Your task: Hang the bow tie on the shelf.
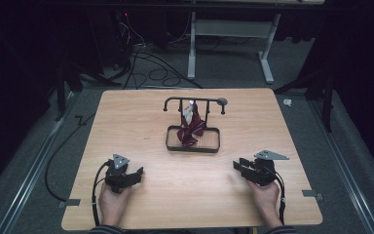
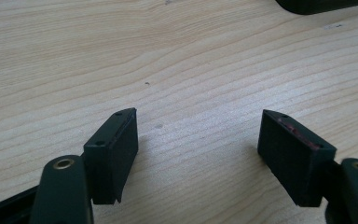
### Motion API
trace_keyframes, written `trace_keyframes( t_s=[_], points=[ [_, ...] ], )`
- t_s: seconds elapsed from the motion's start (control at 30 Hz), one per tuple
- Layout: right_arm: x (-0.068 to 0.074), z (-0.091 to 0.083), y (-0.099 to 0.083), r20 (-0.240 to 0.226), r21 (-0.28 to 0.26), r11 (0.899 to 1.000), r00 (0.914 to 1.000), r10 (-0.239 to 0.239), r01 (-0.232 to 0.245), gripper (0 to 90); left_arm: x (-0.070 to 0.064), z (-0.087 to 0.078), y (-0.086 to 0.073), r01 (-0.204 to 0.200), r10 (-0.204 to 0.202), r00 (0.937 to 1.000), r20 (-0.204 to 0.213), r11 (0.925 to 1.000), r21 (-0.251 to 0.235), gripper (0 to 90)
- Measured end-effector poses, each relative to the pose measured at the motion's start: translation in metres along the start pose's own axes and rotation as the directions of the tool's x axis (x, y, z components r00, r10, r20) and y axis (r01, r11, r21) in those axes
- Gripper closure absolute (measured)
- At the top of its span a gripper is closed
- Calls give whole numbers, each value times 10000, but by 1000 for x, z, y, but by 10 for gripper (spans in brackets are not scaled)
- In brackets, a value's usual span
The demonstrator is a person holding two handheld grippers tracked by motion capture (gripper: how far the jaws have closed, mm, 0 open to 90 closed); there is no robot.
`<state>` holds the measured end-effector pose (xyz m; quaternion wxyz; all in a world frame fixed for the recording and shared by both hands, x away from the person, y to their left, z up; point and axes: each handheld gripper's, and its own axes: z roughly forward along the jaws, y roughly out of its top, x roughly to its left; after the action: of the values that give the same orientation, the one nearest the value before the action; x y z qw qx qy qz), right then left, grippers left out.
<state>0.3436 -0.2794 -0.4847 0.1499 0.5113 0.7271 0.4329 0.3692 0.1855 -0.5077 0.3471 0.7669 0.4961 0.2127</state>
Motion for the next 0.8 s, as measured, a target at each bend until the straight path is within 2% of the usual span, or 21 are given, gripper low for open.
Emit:
trace_keyframes(
  t_s=[0.27, 0.8],
  points=[
    [6, 5, -6, 152, 242, 9992, 9993, -333, 329, 636, 0, 0, 0, 2, -2, 10000, 1, 10000, 1, 292],
    [14, 11, -11, 309, 612, 9959, 9972, -685, 665, 631, 0, 0, 0, 2, -2, 10000, 1, 10000, -1, 291]
  ],
)
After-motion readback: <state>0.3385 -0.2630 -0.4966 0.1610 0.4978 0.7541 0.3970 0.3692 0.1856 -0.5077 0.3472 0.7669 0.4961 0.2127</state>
